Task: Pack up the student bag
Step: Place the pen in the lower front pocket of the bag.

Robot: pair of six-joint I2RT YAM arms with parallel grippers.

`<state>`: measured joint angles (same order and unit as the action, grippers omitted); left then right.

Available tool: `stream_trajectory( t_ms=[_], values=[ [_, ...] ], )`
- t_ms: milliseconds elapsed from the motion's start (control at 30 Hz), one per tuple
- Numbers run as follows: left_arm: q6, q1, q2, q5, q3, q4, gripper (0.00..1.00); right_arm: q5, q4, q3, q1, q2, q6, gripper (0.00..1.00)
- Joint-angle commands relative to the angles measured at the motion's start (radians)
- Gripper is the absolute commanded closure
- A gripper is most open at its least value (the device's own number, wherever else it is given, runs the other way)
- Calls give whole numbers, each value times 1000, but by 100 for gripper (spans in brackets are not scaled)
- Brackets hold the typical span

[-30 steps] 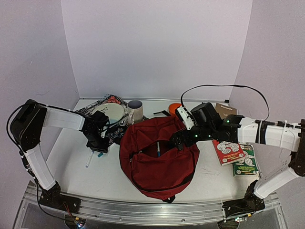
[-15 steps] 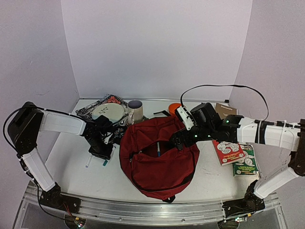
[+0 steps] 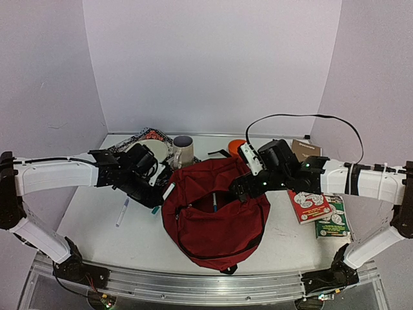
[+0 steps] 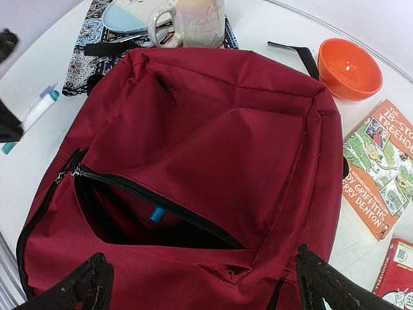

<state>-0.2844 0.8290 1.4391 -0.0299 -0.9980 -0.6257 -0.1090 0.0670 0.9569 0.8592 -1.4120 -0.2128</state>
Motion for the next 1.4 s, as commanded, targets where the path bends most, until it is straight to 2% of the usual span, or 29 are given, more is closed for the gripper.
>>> stream_trajectory(
  t_ms=[0,167,400,567,767,1000,1367],
  values=[
    [86,84,-38,20,-77,68,100,-77,13,-28,2,43,-36,2],
    [149,172,39,51,-144,118,100,-173,11,-59,2,84,-67,2],
    [280,230,145,35,-225,214,100,-244,10,-108,1,173,-128,2],
    [421,238,223,-14,-259,256,100,-269,10,-129,2,225,-148,2],
    [502,241,289,1,-324,276,100,-279,9,-148,2,269,-164,2],
    [573,245,359,20,-326,348,100,-285,9,-157,2,289,-176,2],
    [653,246,433,189,-315,385,100,-291,9,-173,1,317,-190,2]
  ],
)
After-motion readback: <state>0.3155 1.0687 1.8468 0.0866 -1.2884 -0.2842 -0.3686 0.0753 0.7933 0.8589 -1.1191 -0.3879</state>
